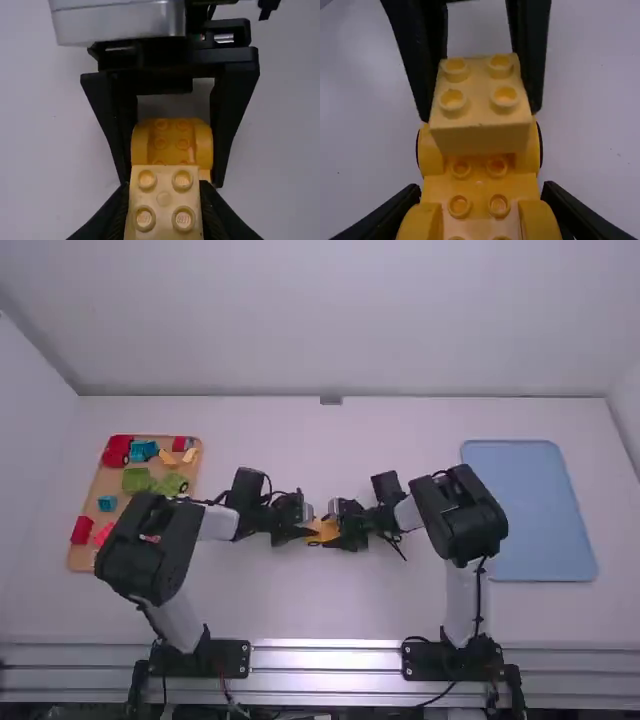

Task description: Assemble lego blocks to make yellow taxi

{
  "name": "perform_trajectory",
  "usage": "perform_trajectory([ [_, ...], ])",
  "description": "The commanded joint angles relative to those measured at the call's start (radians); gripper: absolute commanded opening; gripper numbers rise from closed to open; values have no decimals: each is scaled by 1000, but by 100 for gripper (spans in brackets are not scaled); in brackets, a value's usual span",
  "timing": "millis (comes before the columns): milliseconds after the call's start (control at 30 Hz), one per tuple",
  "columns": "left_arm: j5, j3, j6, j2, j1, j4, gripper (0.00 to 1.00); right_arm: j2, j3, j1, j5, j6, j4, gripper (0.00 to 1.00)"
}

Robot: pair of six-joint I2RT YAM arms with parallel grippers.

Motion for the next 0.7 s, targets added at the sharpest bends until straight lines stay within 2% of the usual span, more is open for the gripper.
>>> perform_trajectory([
  [0,55,-6,-30,37,-9,14,2,14,-17,1,39,7,-16,64],
  [300,49,-6,-22,35,-10,18,2,14,-17,2,43,7,-19,65],
  [400,40,-6,-23,36,-8,14,5,14,-17,2,43,7,-19,65],
  [533,41,-6,-23,36,-10,-1,17,14,-17,2,43,7,-19,65],
  [667,31,-6,-29,36,-14,8,16,14,-17,2,43,7,-19,65],
])
